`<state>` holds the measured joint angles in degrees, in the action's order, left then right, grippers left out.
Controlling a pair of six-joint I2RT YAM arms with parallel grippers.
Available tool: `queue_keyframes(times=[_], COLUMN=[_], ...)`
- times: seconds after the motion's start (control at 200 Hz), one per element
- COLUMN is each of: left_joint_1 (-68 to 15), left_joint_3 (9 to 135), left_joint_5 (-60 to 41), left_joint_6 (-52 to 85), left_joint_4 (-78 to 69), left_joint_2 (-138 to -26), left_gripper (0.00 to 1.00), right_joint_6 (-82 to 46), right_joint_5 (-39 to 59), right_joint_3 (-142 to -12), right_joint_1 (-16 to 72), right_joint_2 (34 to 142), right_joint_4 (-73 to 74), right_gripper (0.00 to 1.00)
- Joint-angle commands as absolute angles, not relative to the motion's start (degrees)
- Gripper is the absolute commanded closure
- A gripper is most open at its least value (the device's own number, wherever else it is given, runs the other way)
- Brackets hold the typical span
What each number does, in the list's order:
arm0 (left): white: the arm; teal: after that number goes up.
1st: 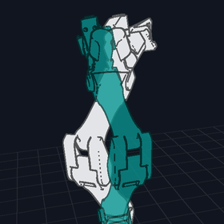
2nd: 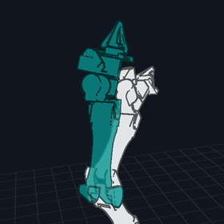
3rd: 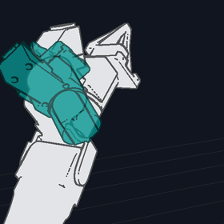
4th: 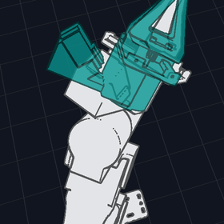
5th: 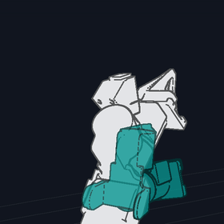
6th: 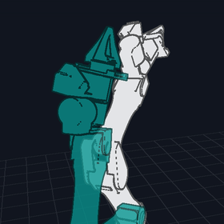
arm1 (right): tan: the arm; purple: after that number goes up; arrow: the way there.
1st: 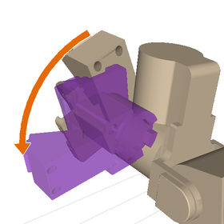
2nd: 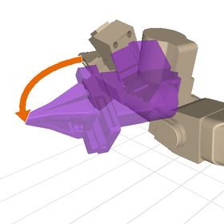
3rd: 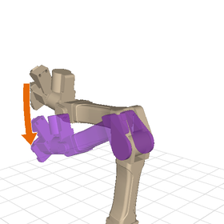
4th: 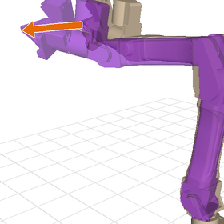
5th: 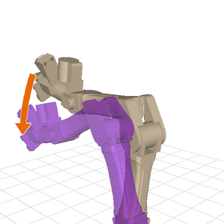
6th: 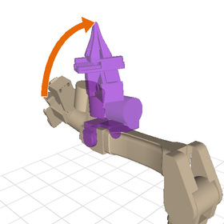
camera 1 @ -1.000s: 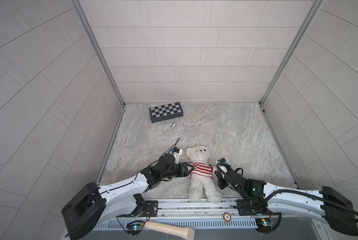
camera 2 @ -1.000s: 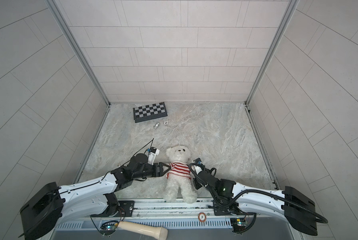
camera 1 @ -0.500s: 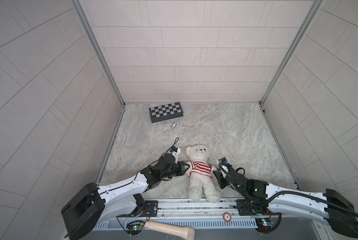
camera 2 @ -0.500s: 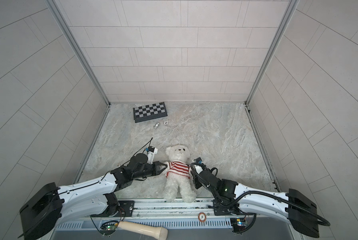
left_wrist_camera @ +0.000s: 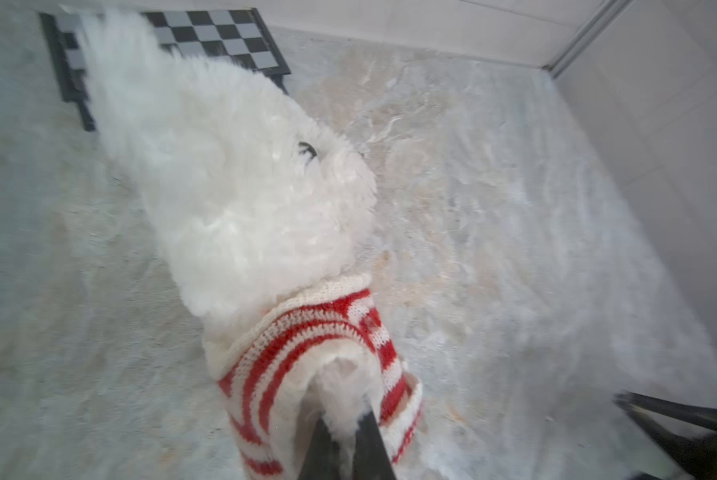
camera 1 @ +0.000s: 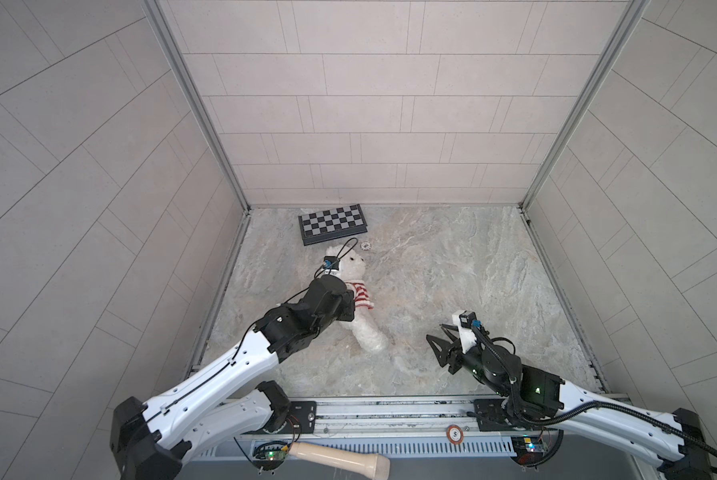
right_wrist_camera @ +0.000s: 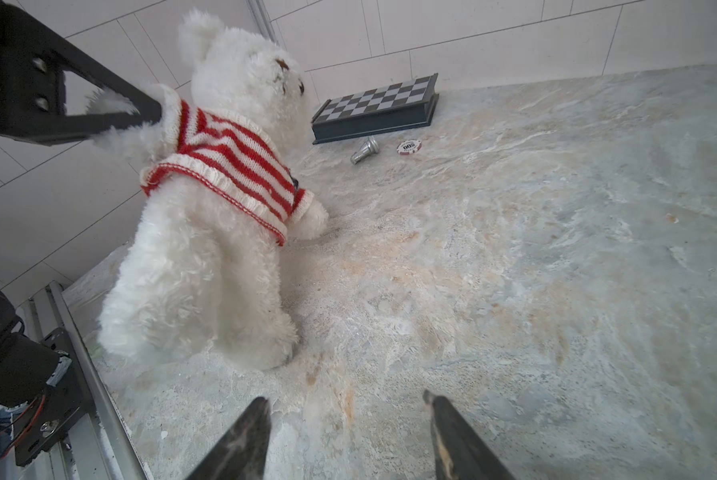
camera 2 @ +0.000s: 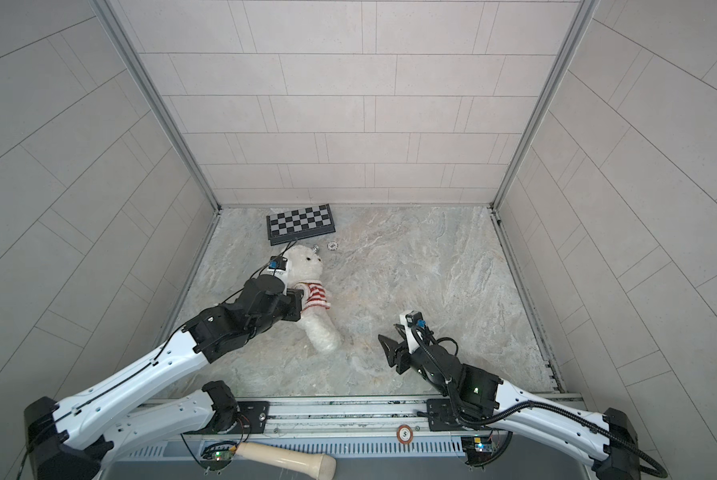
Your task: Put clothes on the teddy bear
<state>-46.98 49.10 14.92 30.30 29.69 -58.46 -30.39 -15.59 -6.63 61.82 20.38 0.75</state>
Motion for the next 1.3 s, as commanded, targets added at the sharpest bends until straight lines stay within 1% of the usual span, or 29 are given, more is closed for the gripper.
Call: queue_keyframes(times=[0.0, 0.06, 0.12, 0.305, 0.471, 0.561, 0.701, 0.811, 0.966, 1.131, 1.217, 1.297], left_joint_1=[-52.05, -54.37, -55.39, -57.04, -57.20, -57.21, -57.14, -57.23, -57.30, -57.28, -57.30, -57.27], left_joint_3=[54.27, 57.12, 59.06, 60.24, 58.59, 58.16, 59.05, 59.28, 58.81, 58.71, 58.78, 58.88], left_joint_5=[31.42, 36.05, 35.90, 23.49, 13.14, 9.28, 6.47, 4.02, 2.10, 1.93, 1.63, 1.32], left_joint_6=[25.23, 25.20, 25.19, 25.87, 29.42, 31.61, 33.43, 34.64, 36.50, 37.00, 37.14, 37.17], left_joint_4=[41.03, 43.10, 42.58, 33.08, 26.89, 25.00, 25.21, 25.56, 25.97, 26.35, 26.36, 26.28], left_joint_2=[-66.51, -71.40, -74.95, -79.99, -79.62, -78.19, -75.42, -73.56, -71.27, -69.43, -69.00, -68.74], left_gripper=[1.00, 1.00, 1.00, 1.00, 1.00, 1.00, 1.00, 1.00, 1.00, 1.00, 1.00, 1.00], right_joint_6=[-30.79, -31.18, -31.48, -31.36, -26.22, -20.71, -11.89, -7.67, -1.07, 0.37, 0.81, 1.05], right_joint_5=[-17.95, -18.38, -18.61, -18.11, -17.90, -16.04, -10.83, -9.05, -5.68, 0.41, 0.23, -0.96], right_joint_3=[-5.55, -4.98, -4.44, -4.07, -5.77, -8.03, -11.61, -14.59, -21.52, -23.81, -24.39, -24.79], right_joint_1=[61.81, 61.72, 61.70, 61.52, 61.18, 60.82, 60.73, 60.73, 60.73, 60.82, 60.82, 60.82], right_joint_2=[17.51, 16.18, 15.21, 13.22, 14.71, 19.12, 30.14, 38.31, 48.32, 52.98, 54.89, 56.56], right_joint_4=[-2.46, -3.24, -3.63, -5.10, -3.20, 1.90, 13.31, 20.65, 20.47, 23.99, 24.16, 24.27], right_gripper=[0.37, 0.36, 0.36, 0.35, 0.33, 0.34, 0.41, 0.43, 0.48, 0.50, 0.53, 0.58])
